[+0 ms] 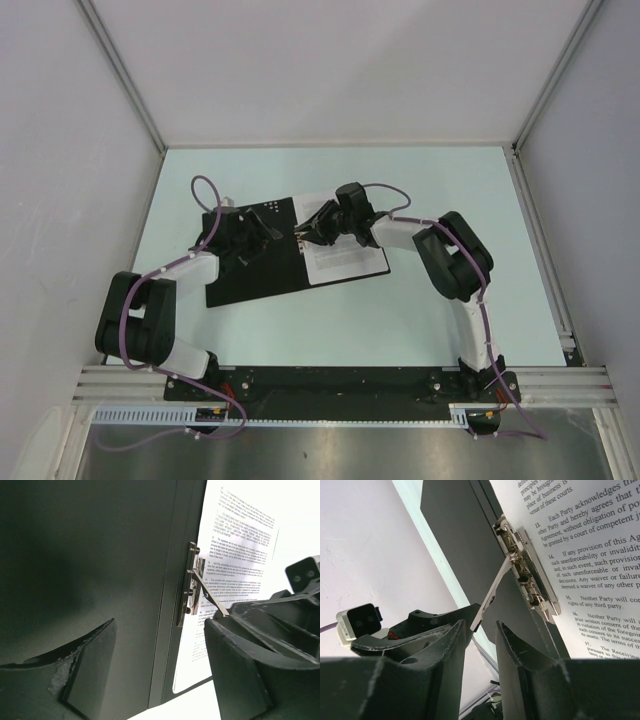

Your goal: Put the files into the folder

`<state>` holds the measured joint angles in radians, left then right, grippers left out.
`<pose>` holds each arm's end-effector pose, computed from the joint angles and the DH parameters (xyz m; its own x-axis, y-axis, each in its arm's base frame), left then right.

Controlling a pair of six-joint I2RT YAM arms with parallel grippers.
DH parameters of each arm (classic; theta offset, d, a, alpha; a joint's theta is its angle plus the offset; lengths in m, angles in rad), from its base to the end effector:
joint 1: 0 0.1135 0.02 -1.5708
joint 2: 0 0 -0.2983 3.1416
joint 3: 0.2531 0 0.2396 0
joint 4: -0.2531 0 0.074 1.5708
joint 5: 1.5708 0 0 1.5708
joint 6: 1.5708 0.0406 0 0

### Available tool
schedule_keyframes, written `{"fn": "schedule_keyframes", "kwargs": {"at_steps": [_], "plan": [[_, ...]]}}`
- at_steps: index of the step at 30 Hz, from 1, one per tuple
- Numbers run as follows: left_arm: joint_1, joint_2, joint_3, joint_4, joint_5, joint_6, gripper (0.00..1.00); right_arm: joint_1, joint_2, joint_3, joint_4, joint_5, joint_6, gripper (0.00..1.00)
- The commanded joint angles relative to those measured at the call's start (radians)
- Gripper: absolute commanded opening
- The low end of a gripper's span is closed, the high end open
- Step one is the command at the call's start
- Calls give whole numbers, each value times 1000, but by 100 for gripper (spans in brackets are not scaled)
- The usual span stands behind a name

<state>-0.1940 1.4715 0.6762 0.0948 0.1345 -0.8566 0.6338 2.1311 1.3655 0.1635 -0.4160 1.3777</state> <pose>0.2766 -0.0599 0.2131 -0.6347 -0.6384 -0.4355 -0.2869 0.7179 -0.6343 0.3762 0.2969 0.1858 -0.8826 0.4654 0.0665 0.2924 0.4328 0.8528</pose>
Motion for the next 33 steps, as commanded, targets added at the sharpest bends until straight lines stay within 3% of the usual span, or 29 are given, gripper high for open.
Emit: {"fn": "schedule_keyframes", "kwargs": {"at_steps": [1, 6, 10, 15, 25, 33], "plan": [[7, -42, 10, 36, 4, -9, 77, 15, 16, 15, 56, 0, 30, 32], [7, -39, 14, 36, 5, -6, 77, 20, 16, 15, 60, 5, 35, 24], [7, -20, 29, 30, 10, -2, 77, 24, 12, 15, 51, 9, 31, 9], [7, 47, 72, 17, 30, 8, 77, 26, 0, -5, 44, 17, 23, 1], [13, 237, 186, -128, -6, 19, 75, 0, -23, -97, -1, 22, -89, 0], [30, 270, 206, -179, -9, 45, 72, -14, -8, -108, -157, 134, -353, 0]]}}
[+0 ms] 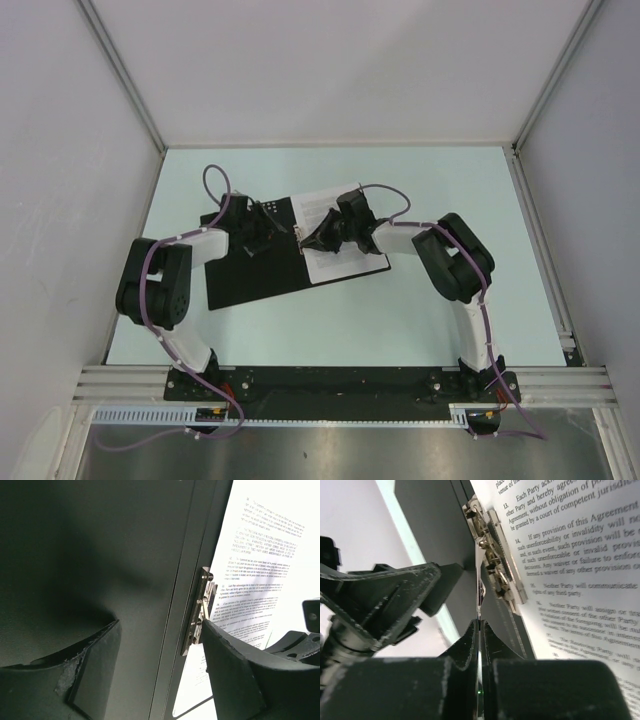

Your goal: Put the files into the folder

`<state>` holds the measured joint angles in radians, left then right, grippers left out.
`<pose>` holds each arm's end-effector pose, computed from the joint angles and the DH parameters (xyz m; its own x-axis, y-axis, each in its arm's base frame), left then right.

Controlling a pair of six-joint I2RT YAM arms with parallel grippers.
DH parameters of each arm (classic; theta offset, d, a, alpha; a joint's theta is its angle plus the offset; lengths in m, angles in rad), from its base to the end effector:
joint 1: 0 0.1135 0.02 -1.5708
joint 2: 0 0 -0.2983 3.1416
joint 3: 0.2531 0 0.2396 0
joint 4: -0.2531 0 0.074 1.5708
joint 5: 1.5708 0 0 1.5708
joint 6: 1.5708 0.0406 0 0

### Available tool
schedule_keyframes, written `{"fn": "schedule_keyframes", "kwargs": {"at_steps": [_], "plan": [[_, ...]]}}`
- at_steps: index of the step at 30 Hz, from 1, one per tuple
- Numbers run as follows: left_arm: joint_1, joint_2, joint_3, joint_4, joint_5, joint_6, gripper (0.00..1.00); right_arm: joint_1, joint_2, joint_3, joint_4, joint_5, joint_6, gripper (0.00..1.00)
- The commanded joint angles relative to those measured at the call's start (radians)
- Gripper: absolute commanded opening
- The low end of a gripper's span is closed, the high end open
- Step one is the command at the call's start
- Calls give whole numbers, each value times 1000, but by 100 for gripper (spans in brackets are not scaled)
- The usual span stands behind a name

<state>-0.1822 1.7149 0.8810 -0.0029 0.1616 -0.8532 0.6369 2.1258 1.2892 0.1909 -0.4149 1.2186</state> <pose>0.3328 -0.0680 0.1925 -0.6948 -0.6281 -0.3505 -0.3628 0.7268 -0.5832 0.3648 0.2902 0.1681 -0.9207 0.3874 -0.0478 0.1771 0.5237 0.8333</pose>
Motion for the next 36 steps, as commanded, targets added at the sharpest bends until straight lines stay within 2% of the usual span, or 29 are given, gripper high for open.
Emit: {"fn": "schedule_keyframes", "kwargs": {"at_steps": [1, 8, 16, 19, 29, 34, 36], "plan": [[20, 26, 0, -82, -36, 43, 73, -14, 3, -31, -220, 145, -209, 0], [20, 11, -36, -62, -25, 43, 71, 4, 43, -36, -249, 228, -272, 0], [18, -12, -106, -2, 4, 11, 69, 40, 92, -36, -217, 292, -260, 0], [18, -26, -155, 69, 3, -10, 68, 53, 97, -48, -216, 330, -246, 0], [18, -41, -200, 96, 18, -6, 68, 78, 117, -113, -200, 404, -200, 0], [16, -49, -218, 113, 29, -3, 67, 81, 134, -123, -68, 315, -218, 0], [12, -52, -224, 122, 41, -7, 68, 81, 132, -123, 25, 211, -222, 0]]}}
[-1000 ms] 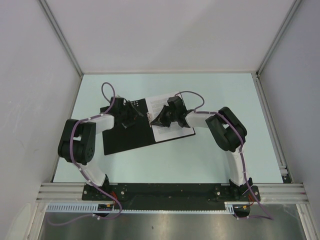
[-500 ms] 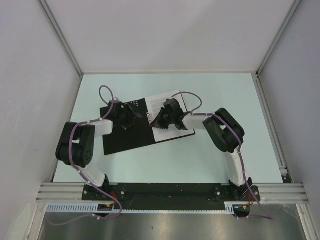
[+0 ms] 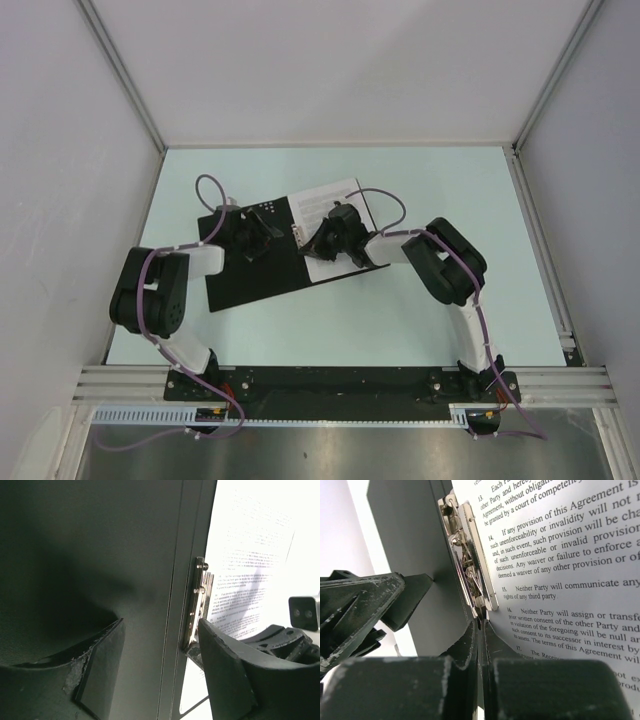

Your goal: Put the files into the folder

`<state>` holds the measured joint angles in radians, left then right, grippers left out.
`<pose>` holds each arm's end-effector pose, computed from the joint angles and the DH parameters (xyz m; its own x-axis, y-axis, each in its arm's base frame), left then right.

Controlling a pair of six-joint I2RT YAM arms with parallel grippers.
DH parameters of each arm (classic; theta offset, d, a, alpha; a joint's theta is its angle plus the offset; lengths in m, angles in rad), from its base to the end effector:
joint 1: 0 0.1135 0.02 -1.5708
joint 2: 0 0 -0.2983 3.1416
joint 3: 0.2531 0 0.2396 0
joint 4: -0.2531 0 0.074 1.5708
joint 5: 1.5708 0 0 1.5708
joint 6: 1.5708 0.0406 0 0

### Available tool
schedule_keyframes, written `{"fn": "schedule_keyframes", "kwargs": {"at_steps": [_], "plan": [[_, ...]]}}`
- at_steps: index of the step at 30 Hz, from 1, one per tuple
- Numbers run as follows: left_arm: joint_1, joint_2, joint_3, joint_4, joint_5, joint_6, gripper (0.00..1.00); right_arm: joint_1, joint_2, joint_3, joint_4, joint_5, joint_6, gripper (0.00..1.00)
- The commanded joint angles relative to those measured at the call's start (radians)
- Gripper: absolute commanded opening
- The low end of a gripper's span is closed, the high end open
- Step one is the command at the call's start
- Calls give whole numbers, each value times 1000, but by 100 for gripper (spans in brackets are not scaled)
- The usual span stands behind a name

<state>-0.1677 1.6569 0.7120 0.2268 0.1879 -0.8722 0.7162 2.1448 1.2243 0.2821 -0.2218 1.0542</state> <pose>0.3102 -0.0602 0.1829 -0.6490 -0.6531 -0.3902 -0.3021 0.6920 -0.6557 0.3422 0.3097 0.1480 -0.8947 0.3457 -0.2827 0.0087 0.6463 0.7630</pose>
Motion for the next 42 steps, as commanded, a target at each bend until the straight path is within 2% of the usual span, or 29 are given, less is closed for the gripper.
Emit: {"fn": "schedule_keyframes", "kwargs": {"at_steps": [1, 4, 8, 12, 17, 20, 21, 24, 25, 26, 27, 29, 30, 33, 36, 37, 41, 42], "plan": [[-6, 3, -59, -100, 16, 10, 68, -3, 112, -59, -37, -14, -51, 0], [-15, -17, -66, -90, 21, 12, 69, -15, 99, -59, 58, -132, -31, 1], [-18, -75, -69, -92, 24, 38, 74, -43, 70, -59, 112, -218, -29, 25], [-18, -176, -22, -162, 30, 78, 83, -58, 6, -59, 94, -258, -63, 43], [-7, -339, 108, -372, 19, 137, 91, -66, -120, -59, -7, -286, -140, 62], [29, -463, 142, -492, 16, 182, 93, -26, -239, -57, -116, -260, -291, 68], [54, -532, 141, -519, 6, 194, 95, -9, -272, -55, -145, -236, -401, 70], [118, -633, 115, -631, -54, 237, 99, 96, -339, -46, -236, -107, -607, 75], [144, -647, 92, -691, -62, 249, 99, 168, -347, -20, -310, -2, -746, 80], [170, -660, 77, -716, -56, 252, 100, 199, -347, -8, -339, 54, -799, 82], [279, -667, 58, -736, -18, 257, 100, 233, -347, 4, -359, 100, -850, 82], [390, -672, 0, -756, 50, 288, 100, 267, -336, 30, -389, 215, -884, 85], [487, -668, -17, -753, 100, 297, 100, 256, -324, 44, -400, 222, -863, 85], [626, -620, -51, -776, 145, 317, 100, 197, -252, 121, -446, 150, -790, 85], [668, -595, -71, -761, 116, 282, 100, 189, -179, 220, -498, 194, -816, 85], [675, -595, -91, -750, 90, 256, 100, 189, -157, 248, -533, 263, -826, 84], [688, -574, -124, -699, 47, 196, 100, 180, -27, 459, -705, 423, -839, 78], [689, -565, -126, -690, 53, 187, 99, 175, 43, 566, -750, 449, -844, 75]]}}
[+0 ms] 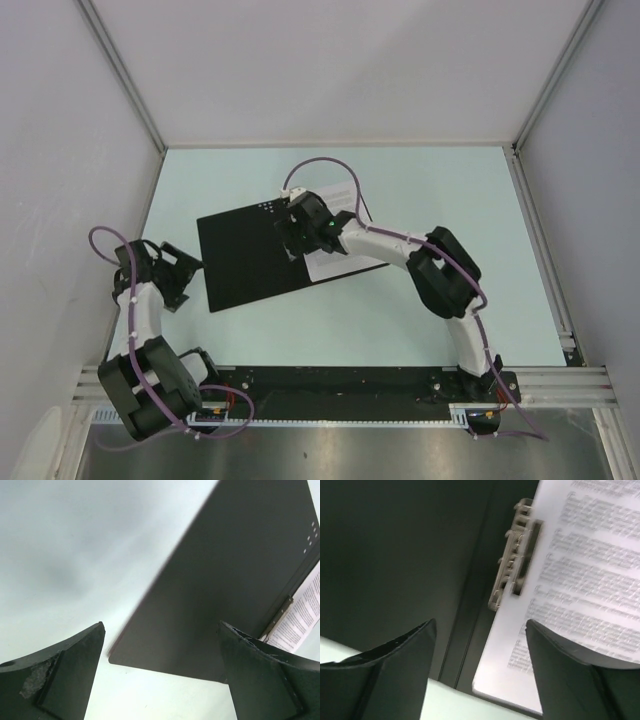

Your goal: Put the files into the folder

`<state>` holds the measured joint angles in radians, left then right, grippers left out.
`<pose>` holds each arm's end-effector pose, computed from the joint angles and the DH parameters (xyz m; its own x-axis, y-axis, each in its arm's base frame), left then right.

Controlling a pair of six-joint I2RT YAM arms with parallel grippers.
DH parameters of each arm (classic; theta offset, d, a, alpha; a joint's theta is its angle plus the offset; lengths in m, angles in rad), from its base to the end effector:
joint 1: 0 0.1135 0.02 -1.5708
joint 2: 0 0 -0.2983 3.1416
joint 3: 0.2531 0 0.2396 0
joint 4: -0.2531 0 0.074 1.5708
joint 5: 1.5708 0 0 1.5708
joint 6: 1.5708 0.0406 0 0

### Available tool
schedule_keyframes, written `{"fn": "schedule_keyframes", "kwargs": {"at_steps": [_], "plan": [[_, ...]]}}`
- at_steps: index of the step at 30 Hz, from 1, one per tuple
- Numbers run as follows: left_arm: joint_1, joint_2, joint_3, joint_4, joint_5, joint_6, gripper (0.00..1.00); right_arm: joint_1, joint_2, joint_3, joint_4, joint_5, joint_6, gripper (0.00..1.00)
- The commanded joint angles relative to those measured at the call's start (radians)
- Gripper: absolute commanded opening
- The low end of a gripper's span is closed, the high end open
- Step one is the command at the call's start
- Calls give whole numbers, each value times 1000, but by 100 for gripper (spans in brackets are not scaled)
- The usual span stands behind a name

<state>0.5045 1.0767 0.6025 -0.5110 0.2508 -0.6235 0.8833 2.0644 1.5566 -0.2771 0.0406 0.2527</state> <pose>0.1580 0.0757 0.2291 -0.3890 -0.8609 -0.3279 -0.7086 0.5071 -0.4906 0.3022 0.3655 0.2349 -0.6228 -0.3648 -0.6922 -0.6179 0.7720 0.1491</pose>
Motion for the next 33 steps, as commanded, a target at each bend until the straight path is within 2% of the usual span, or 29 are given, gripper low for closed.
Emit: {"fn": "schedule_keyframes", "kwargs": {"at_steps": [1, 4, 9, 10, 16, 22, 29, 33], "plan": [[17, 22, -21, 58, -1, -77, 100, 6, 149, 290, -261, 218, -46, 70], [17, 40, -21, 91, 13, -94, 97, -1, 218, 394, -280, 196, -61, 63], [16, 25, -4, 92, -5, -81, 95, -4, 310, 529, -335, 203, -50, 60], [17, 16, -3, 92, -11, -70, 95, -4, 325, 563, -350, 202, -50, 53], [17, -9, 8, 77, -48, -36, 92, 11, 382, 608, -361, 211, -46, 29], [16, -1, -1, 91, -15, -33, 90, 20, 398, 615, -361, 260, -49, 32], [16, 0, -15, 100, -10, -36, 90, 22, 425, 622, -355, 254, -43, 31], [16, 11, -10, 112, 16, -36, 91, 34, 456, 626, -341, 333, -44, 30]]}}
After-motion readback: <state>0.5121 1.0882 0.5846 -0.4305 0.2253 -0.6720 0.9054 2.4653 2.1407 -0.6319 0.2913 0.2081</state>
